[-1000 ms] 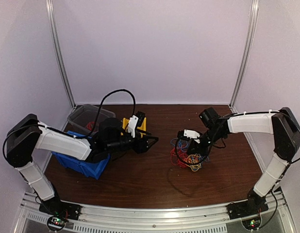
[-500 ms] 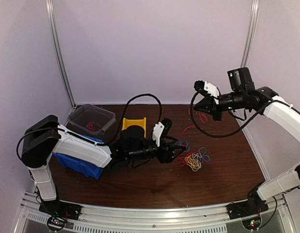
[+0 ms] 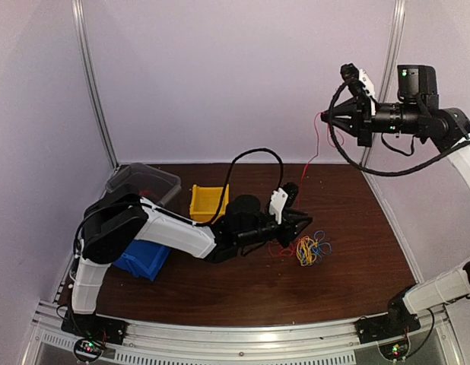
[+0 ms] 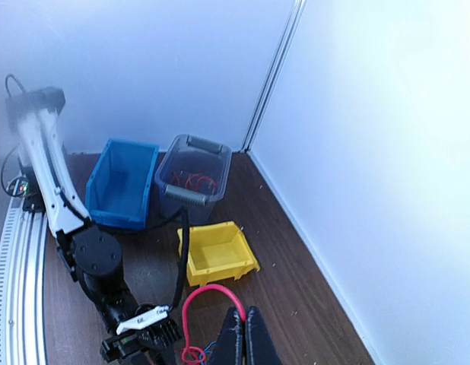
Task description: Untangle the cables
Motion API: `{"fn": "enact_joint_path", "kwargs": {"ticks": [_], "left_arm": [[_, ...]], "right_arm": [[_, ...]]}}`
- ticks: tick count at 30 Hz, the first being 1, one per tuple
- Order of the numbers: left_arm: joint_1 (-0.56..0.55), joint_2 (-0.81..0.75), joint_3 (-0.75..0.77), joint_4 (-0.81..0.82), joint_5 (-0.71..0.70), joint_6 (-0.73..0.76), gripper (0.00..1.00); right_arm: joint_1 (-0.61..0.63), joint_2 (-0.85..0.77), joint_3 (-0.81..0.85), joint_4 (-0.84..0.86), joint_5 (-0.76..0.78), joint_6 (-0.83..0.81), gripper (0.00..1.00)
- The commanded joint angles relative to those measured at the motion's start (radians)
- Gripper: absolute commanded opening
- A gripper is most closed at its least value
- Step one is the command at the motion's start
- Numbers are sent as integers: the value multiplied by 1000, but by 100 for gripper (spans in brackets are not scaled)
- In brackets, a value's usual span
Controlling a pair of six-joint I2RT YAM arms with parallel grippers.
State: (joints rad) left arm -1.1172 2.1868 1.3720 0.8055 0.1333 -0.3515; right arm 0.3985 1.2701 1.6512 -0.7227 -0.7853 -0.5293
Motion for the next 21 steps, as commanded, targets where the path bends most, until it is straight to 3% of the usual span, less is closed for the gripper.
{"fn": "enact_joint_path", "kwargs": {"ticks": [1, 4, 7, 16, 21], "left_arm": [[4, 50, 43, 23, 3, -7, 14], [4, 86, 73, -6, 11, -11, 5], [5, 117, 85, -20, 19, -29, 4], [4, 200, 129, -97, 36, -65, 7], [5, 174, 88, -77, 40, -76, 8]], "right_arm": [[-54, 14, 148, 56, -87, 130, 0], [-106, 42, 241, 119, -132, 226, 0], [-170, 77, 342, 180, -180, 313, 0], [-336, 159, 494, 476, -349, 660, 0], [-369, 169, 490, 522, -390, 707, 0]]}}
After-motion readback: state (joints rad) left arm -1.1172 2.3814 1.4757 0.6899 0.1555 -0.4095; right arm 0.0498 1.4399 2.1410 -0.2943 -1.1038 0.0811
